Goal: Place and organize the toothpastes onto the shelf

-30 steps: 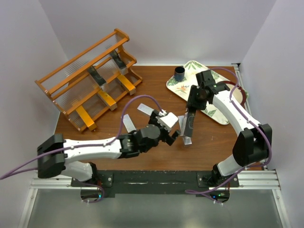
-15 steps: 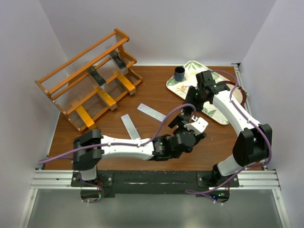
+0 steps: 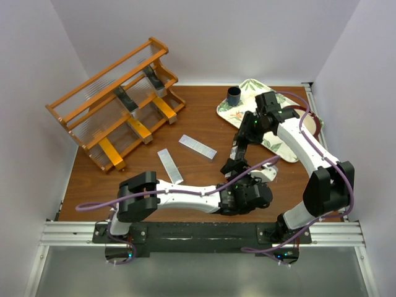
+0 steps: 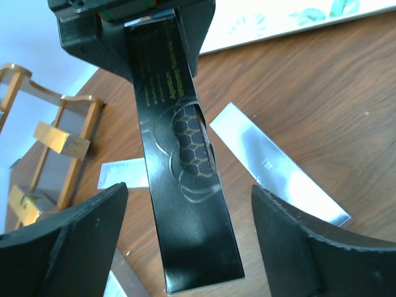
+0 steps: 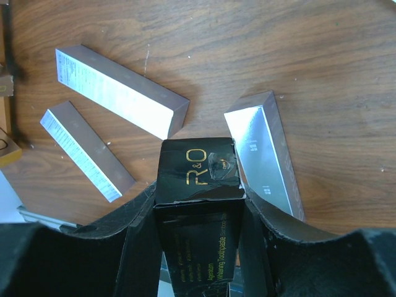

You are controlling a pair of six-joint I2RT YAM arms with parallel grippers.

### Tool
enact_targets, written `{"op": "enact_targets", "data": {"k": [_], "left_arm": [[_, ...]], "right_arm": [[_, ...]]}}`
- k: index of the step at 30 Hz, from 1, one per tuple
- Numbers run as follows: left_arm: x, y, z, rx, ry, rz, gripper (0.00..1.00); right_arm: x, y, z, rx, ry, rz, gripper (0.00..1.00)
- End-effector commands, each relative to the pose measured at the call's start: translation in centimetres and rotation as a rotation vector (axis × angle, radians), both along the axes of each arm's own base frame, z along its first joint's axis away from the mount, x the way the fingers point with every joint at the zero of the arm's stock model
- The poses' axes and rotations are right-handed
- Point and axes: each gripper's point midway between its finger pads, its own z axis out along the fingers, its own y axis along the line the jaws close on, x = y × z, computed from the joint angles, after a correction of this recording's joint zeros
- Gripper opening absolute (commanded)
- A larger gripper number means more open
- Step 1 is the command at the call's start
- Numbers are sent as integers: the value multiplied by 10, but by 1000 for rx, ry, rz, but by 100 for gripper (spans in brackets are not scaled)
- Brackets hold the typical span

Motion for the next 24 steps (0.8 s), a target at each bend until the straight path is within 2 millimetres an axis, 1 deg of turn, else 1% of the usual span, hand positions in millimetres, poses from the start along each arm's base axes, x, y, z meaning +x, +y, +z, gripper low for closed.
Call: {"op": "enact_targets", "data": {"k": [1,4,6,8,11,15,16,18,19,20,21,22,23,24], "left_arm": [[-5,0,16,5,-61,49,80],[-7,0,11,26,-69,55,73],[-8,0,12,32,-78,60,67],[-9,-2,12,34,-78,58,64],[-9,-2,8,50,-80,57,54],[-8,1,10,59,-97,75,48],[-8,1,10,62,-98,76,47],[-8,3,11,67,-104,83,40],[-8,4,10,71,-105,85,38],[-8,5,12,69,-107,87,32],[-8,6,13,68,-109,90,30],[-7,7,14,68,-111,94,28],[-7,8,15,66,-112,96,24],[-8,9,16,64,-111,95,23]], "right_arm": [[4,9,9,66,-17,1,22],[4,11,9,79,-15,1,22],[4,12,9,81,-15,3,22],[4,12,9,81,-15,1,23],[4,13,8,84,-12,1,23],[5,12,7,87,-9,-5,25],[5,13,8,95,-9,-2,27],[4,16,8,106,-7,5,31],[4,17,8,115,-4,6,36],[5,18,7,121,-3,6,39],[5,18,7,126,-2,4,41],[5,20,7,134,-1,9,47],[6,20,7,139,-5,8,50],[6,21,8,143,-6,9,54]]}}
